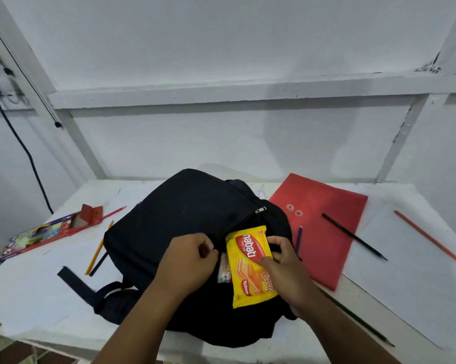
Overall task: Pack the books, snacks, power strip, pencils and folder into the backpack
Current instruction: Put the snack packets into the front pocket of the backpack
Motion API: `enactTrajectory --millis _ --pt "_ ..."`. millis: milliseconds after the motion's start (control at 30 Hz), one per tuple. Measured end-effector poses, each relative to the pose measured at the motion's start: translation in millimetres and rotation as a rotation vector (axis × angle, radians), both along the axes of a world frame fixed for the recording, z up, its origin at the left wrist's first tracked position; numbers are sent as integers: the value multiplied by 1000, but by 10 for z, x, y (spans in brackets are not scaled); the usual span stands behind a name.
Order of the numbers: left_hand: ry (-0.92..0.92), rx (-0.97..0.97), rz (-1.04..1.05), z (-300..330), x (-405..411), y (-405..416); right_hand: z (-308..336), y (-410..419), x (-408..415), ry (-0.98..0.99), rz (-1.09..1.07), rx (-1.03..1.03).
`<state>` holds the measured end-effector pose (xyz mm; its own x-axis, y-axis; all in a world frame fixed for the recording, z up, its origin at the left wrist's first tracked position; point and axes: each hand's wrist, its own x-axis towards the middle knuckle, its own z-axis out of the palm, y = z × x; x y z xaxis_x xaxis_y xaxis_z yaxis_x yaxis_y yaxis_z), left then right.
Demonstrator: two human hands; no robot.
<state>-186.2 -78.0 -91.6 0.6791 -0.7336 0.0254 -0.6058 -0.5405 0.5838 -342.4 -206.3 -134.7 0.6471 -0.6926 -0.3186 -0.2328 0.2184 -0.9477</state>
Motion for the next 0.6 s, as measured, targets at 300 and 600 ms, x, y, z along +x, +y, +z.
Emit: enactTrajectory --millis 300,600 --pt "172 -249 -18 241 74 92 -37 151 411 -141 -125 133" --pt "156 -246 -69 196 114 117 9 393 795 -241 -219 147"
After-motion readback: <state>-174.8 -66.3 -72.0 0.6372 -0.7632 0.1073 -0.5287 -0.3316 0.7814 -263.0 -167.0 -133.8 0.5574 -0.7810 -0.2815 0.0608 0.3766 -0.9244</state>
